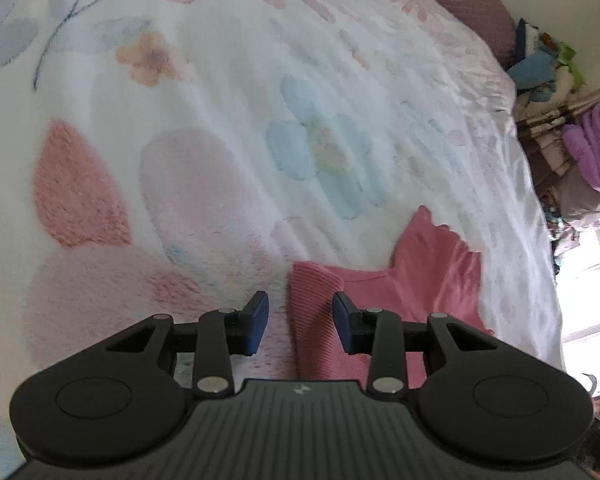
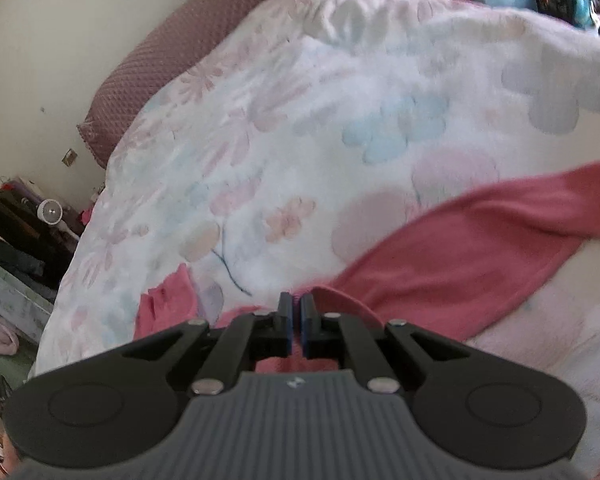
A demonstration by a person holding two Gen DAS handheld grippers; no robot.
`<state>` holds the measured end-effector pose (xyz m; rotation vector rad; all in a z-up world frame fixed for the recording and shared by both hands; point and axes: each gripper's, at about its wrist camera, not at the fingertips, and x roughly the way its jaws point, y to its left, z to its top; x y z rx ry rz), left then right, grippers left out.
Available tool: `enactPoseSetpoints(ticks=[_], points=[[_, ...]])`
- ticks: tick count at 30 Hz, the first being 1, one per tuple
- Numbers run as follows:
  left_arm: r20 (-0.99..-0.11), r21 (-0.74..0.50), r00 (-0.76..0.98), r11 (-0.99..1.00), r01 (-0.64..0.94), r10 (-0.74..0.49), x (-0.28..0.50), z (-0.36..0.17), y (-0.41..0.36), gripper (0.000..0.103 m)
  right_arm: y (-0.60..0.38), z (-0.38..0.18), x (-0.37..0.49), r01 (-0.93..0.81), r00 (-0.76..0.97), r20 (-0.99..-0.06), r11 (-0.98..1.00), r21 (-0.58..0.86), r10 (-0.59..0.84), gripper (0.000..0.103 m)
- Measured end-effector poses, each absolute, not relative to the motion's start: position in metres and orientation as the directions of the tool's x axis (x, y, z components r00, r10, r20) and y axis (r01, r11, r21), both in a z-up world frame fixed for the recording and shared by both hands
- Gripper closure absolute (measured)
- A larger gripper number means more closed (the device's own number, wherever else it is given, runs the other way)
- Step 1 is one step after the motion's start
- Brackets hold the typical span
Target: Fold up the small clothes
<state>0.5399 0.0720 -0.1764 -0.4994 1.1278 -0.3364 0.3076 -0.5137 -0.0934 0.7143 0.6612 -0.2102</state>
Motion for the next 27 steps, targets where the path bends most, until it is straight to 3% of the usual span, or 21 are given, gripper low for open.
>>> enactPoseSetpoints(ticks=[2, 3, 4, 5, 7, 9, 12, 15, 16, 18, 20, 21, 22, 27], points=[[-0.782, -0.525, 0.398, 0.851, -0.007, -0.480, 0.543, -0.184, 0.065, 0.061, -0.512, -0.098, 0.307, 0.403, 0.777, -0.628, 0.739, 0.541, 0.036, 0.103], [-0.776, -0.535, 0.399, 0.845, -0.004, -0.489, 0.543, -0.186, 0.063, 0.070, -0.511, -0.100, 0.306, 0.403, 0.777, -0.629, 0.737, 0.543, 0.039, 0.103], [-0.765, -0.547, 0.407, 0.837, -0.001, -0.499, 0.544, -0.186, 0.061, 0.094, -0.511, -0.101, 0.305, 0.404, 0.773, -0.633, 0.738, 0.541, 0.041, 0.103], [-0.751, -0.558, 0.418, 0.830, 0.013, -0.512, 0.544, -0.184, 0.060, 0.100, -0.510, -0.103, 0.307, 0.407, 0.768, -0.640, 0.741, 0.535, 0.039, 0.103], [-0.733, -0.533, 0.442, 0.840, 0.100, -0.517, 0.544, -0.169, 0.056, 0.100, -0.512, -0.105, 0.308, 0.412, 0.756, -0.653, 0.743, 0.527, 0.044, 0.103], [-0.759, -0.427, 0.463, 0.887, 0.176, -0.458, 0.548, -0.155, 0.052, 0.100, -0.513, -0.110, 0.309, 0.411, 0.749, -0.660, 0.744, 0.527, 0.054, 0.103], [-0.817, -0.358, 0.418, 0.918, 0.170, -0.397, 0.562, -0.159, 0.049, 0.099, -0.513, -0.119, 0.316, 0.421, 0.727, -0.685, 0.753, 0.506, 0.054, 0.103], [-0.846, -0.293, 0.413, 0.941, 0.170, -0.338, 0.560, -0.165, 0.040, 0.088, -0.514, -0.129, 0.322, 0.440, 0.712, -0.700, 0.749, 0.496, 0.046, 0.103], [-0.843, -0.290, 0.421, 0.942, 0.167, -0.334, 0.556, -0.164, 0.039, 0.079, -0.514, -0.133, 0.324, 0.443, 0.708, -0.705, 0.750, 0.492, 0.043, 0.103], [-0.826, -0.310, 0.435, 0.933, 0.183, -0.360, 0.544, -0.157, 0.044, 0.071, -0.514, -0.137, 0.327, 0.449, 0.699, -0.714, 0.752, 0.483, 0.041, 0.103], [-0.825, -0.252, 0.448, 0.933, 0.256, -0.346, 0.527, -0.146, 0.045, 0.071, -0.514, -0.139, 0.330, 0.450, 0.688, -0.725, 0.763, 0.463, 0.034, 0.091], [-0.827, -0.212, 0.454, 0.932, 0.292, -0.331, 0.519, -0.141, 0.044, 0.071, -0.512, -0.139, 0.330, 0.456, 0.677, -0.736, 0.775, 0.437, 0.017, 0.069], [-0.829, -0.167, 0.464, 0.930, 0.328, -0.312, 0.508, -0.133, 0.045, 0.071, -0.510, -0.137, 0.330, 0.460, 0.667, -0.745, 0.788, 0.410, -0.002, 0.061], [-0.803, -0.065, 0.499, 0.880, 0.471, -0.326, 0.454, -0.100, 0.047, 0.069, -0.504, -0.123, 0.303, 0.464, 0.698, -0.715, 0.782, 0.415, -0.035, 0.058]])
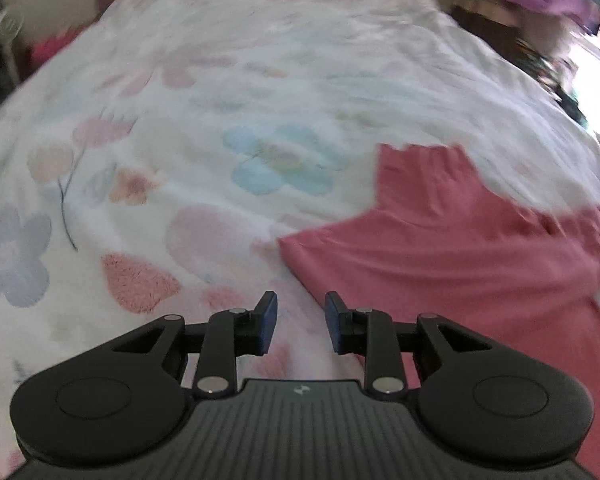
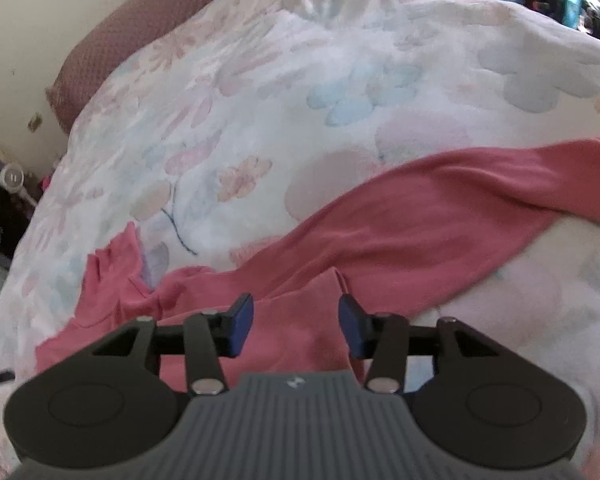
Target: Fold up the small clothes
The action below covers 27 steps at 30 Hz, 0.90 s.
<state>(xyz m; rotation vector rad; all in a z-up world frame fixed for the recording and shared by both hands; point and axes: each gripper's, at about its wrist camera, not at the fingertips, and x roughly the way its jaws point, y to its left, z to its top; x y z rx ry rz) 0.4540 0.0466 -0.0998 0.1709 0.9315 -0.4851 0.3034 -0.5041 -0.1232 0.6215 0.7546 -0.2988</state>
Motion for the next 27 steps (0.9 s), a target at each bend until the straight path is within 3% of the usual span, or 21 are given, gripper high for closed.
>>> enactPoseSetpoints(ticks=[3, 13, 17, 19, 20, 21, 22, 24, 27], points=[[-0.793, 0.000, 0.506, 0.830, 0.558, -0.340, 0.420, -0.093, 0.031, 0.060, -0.502, -0.127, 0.284, 0.470, 0.703, -0.711, 0.762, 0.445, -0.018, 0.058], [-0.795, 0.308, 0.571, 0.676, 0.670, -0.204, 0.345, -0.148, -0.017, 0.060, -0.507, -0.165, 0.259, 0.526, 0.708, -0.706, 0.652, 0.546, 0.021, 0.058], [-0.757, 0.432, 0.630, 0.592, 0.680, -0.171, 0.335, -0.165, -0.035, 0.059, -0.511, -0.173, 0.262, 0.526, 0.721, -0.692, 0.620, 0.582, 0.039, 0.058], [-0.728, 0.504, 0.672, 0.558, 0.660, -0.137, 0.336, -0.172, -0.046, 0.058, -0.512, -0.175, 0.265, 0.524, 0.725, -0.688, 0.614, 0.591, 0.043, 0.063], [-0.720, 0.524, 0.683, 0.549, 0.651, -0.122, 0.338, -0.176, -0.050, 0.058, -0.513, -0.176, 0.267, 0.525, 0.725, -0.688, 0.612, 0.592, 0.044, 0.073], [-0.718, 0.532, 0.686, 0.546, 0.648, -0.114, 0.340, -0.178, -0.052, 0.060, -0.513, -0.177, 0.268, 0.524, 0.724, -0.688, 0.610, 0.594, 0.048, 0.085], [-0.721, 0.527, 0.682, 0.544, 0.653, -0.120, 0.341, -0.178, -0.053, 0.076, -0.512, -0.177, 0.268, 0.521, 0.726, -0.686, 0.608, 0.598, 0.053, 0.090], [-0.720, 0.512, 0.679, 0.550, 0.660, -0.145, 0.342, -0.175, -0.050, 0.089, -0.512, -0.173, 0.267, 0.509, 0.737, -0.673, 0.606, 0.611, 0.061, 0.102], [-0.701, 0.505, 0.697, 0.584, 0.636, -0.153, 0.345, -0.163, -0.035, 0.094, -0.507, -0.159, 0.266, 0.477, 0.754, -0.654, 0.630, 0.612, 0.064, 0.102]])
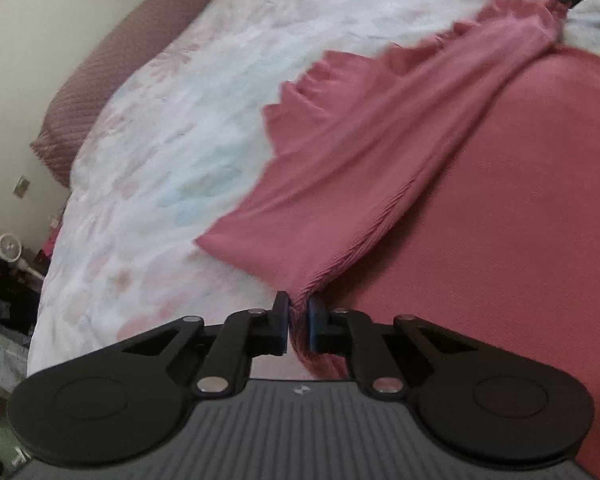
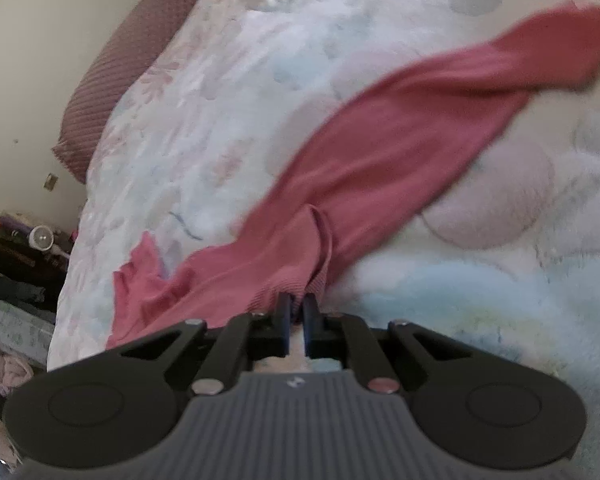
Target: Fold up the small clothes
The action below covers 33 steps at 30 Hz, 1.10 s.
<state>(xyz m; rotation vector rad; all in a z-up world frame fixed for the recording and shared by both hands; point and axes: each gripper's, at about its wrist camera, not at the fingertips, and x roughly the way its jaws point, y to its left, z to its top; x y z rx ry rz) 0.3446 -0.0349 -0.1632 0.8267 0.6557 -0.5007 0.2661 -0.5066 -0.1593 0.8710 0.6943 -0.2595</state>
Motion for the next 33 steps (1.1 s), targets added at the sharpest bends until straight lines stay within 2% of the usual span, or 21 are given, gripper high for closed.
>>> enactPoseSetpoints(ticks=[3, 8, 14, 16, 18, 20, 22, 23, 25, 28, 33], points=[[-0.723, 0.447, 0.675, 0.647, 0.618, -0.146, 0.352, -0.159, -0.011, 0.094, -0.502, -0.142, 0.263, 0.450, 0.778, -0.627, 0.648, 0.614, 0.054, 0.102], [-0.745, 0.425, 0.656, 0.670, 0.609, -0.124, 0.350, -0.169, -0.006, 0.094, -0.495, -0.157, 0.259, 0.499, 0.725, -0.687, 0.651, 0.572, 0.048, 0.103], [-0.810, 0.222, 0.563, 0.802, 0.555, -0.165, 0.373, -0.165, 0.012, 0.091, -0.515, -0.170, 0.244, 0.546, 0.739, -0.673, 0.558, 0.625, 0.031, 0.103], [-0.811, 0.227, 0.561, 0.795, 0.563, -0.166, 0.371, -0.161, 0.010, 0.074, -0.512, -0.160, 0.249, 0.524, 0.745, -0.666, 0.594, 0.610, 0.027, 0.103], [-0.833, 0.209, 0.527, 0.787, 0.581, -0.168, 0.370, -0.160, 0.007, 0.072, -0.507, -0.148, 0.258, 0.500, 0.751, -0.660, 0.631, 0.593, 0.025, 0.103], [-0.844, 0.180, 0.505, 0.793, 0.582, -0.179, 0.369, -0.158, 0.010, 0.064, -0.500, -0.138, 0.269, 0.503, 0.730, -0.683, 0.671, 0.546, 0.009, 0.103], [-0.843, 0.120, 0.494, 0.822, 0.557, -0.212, 0.367, -0.150, 0.022, 0.047, -0.491, -0.127, 0.276, 0.489, 0.725, -0.688, 0.712, 0.504, -0.010, 0.103], [-0.842, 0.078, 0.485, 0.835, 0.545, -0.238, 0.369, -0.147, 0.028, 0.045, -0.485, -0.121, 0.278, 0.469, 0.735, -0.678, 0.726, 0.502, -0.006, 0.103], [-0.831, -0.008, 0.471, 0.852, 0.523, -0.296, 0.367, -0.135, 0.044, 0.043, -0.470, -0.106, 0.285, 0.416, 0.755, -0.656, 0.771, 0.483, 0.003, 0.103], [-0.806, -0.106, 0.472, 0.871, 0.481, -0.358, 0.368, -0.117, 0.067, 0.042, -0.431, -0.084, 0.309, 0.316, 0.764, -0.645, 0.870, 0.379, 0.003, 0.103], [-0.777, -0.155, 0.515, 0.904, 0.399, -0.361, 0.377, -0.098, 0.088, 0.041, -0.357, -0.082, 0.349, 0.108, 0.737, -0.659, 0.938, 0.328, 0.146, 0.103]])
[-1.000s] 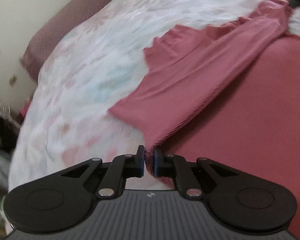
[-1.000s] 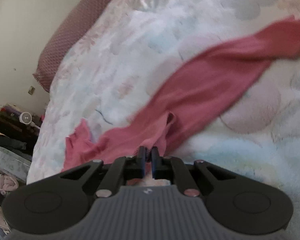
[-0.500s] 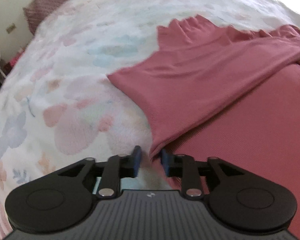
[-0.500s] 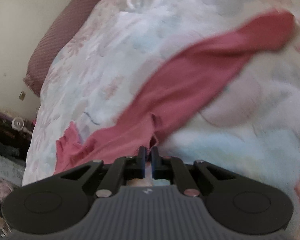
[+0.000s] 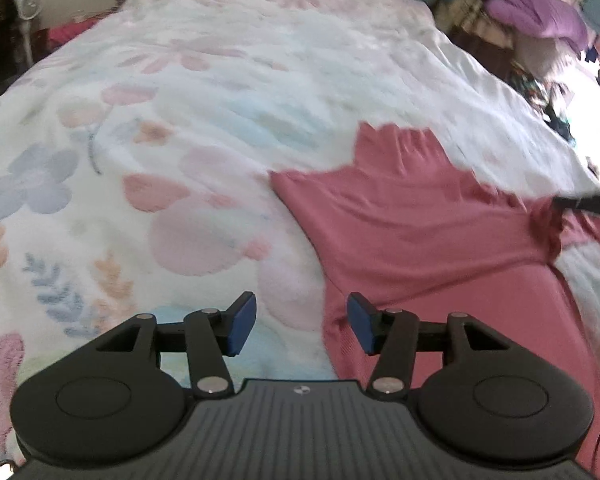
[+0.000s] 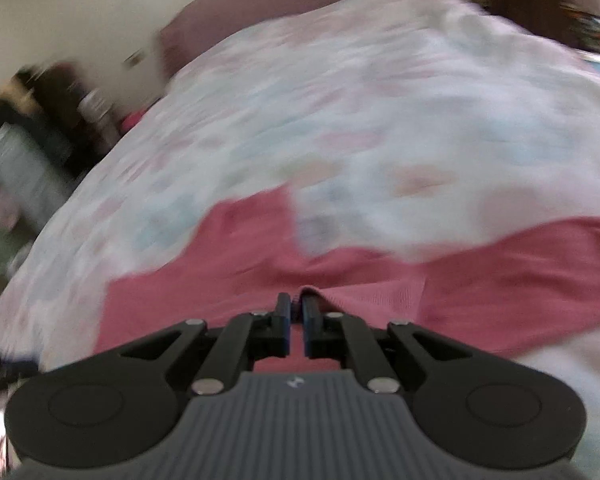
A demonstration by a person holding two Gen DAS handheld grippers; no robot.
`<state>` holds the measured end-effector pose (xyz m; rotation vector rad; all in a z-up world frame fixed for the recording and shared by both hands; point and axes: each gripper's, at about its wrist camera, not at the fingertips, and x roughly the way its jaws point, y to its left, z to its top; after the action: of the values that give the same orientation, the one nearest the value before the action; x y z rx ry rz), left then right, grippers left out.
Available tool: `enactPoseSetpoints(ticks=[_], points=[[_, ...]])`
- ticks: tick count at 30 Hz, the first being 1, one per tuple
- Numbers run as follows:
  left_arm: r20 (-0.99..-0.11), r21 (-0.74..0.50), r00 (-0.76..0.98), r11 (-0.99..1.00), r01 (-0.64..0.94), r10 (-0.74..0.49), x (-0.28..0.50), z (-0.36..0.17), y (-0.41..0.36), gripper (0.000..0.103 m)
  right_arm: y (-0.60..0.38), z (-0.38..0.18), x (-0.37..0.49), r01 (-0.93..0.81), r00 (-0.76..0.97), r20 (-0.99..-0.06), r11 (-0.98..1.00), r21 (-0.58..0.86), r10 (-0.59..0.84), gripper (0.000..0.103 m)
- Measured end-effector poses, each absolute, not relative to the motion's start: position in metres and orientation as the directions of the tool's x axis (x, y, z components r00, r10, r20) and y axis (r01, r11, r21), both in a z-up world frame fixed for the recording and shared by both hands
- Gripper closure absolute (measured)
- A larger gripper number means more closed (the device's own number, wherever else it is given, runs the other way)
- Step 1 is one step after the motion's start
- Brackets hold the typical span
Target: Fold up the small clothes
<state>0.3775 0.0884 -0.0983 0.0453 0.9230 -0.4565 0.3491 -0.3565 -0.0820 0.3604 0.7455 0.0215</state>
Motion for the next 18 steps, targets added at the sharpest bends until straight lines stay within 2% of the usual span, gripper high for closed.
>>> enactPoseSetpoints(ticks=[2, 4, 5, 6, 8, 11, 16, 17, 18], points=[[-0.777, -0.147, 0.523, 0.909, 0.391, -0.351, 0.381, -0.096, 0.089, 0.041, -0.329, -0.096, 0.361, 0.053, 0.690, -0.695, 0.944, 0.325, 0.201, 0.102], [-0.777, -0.143, 0.528, 0.913, 0.382, -0.343, 0.385, -0.097, 0.089, 0.041, -0.311, -0.115, 0.368, 0.016, 0.631, -0.734, 0.942, 0.335, 0.250, 0.095], [-0.781, -0.140, 0.528, 0.916, 0.375, -0.335, 0.387, -0.098, 0.088, 0.041, -0.304, -0.122, 0.368, 0.006, 0.609, -0.749, 0.943, 0.332, 0.260, 0.089], [-0.783, -0.137, 0.529, 0.920, 0.368, -0.328, 0.390, -0.099, 0.088, 0.041, -0.302, -0.124, 0.364, 0.000, 0.606, -0.750, 0.943, 0.333, 0.264, 0.075], [-0.783, -0.149, 0.526, 0.922, 0.357, -0.331, 0.393, -0.101, 0.086, 0.041, -0.311, -0.120, 0.353, 0.007, 0.632, -0.721, 0.928, 0.372, 0.284, 0.066], [-0.782, -0.172, 0.512, 0.913, 0.370, -0.355, 0.401, -0.104, 0.077, 0.041, -0.337, -0.110, 0.337, 0.044, 0.672, -0.686, 0.910, 0.413, 0.279, 0.066], [-0.772, -0.226, 0.475, 0.881, 0.415, -0.422, 0.414, -0.107, 0.047, 0.042, -0.391, -0.099, 0.329, 0.146, 0.702, -0.692, 0.918, 0.369, 0.167, 0.066], [-0.770, -0.233, 0.461, 0.868, 0.438, -0.440, 0.415, -0.107, 0.038, 0.042, -0.397, -0.101, 0.328, 0.158, 0.696, -0.701, 0.920, 0.358, 0.154, 0.072], [-0.770, -0.231, 0.450, 0.855, 0.464, -0.452, 0.415, -0.106, 0.026, 0.043, -0.401, -0.101, 0.330, 0.164, 0.685, -0.714, 0.926, 0.341, 0.142, 0.083]])
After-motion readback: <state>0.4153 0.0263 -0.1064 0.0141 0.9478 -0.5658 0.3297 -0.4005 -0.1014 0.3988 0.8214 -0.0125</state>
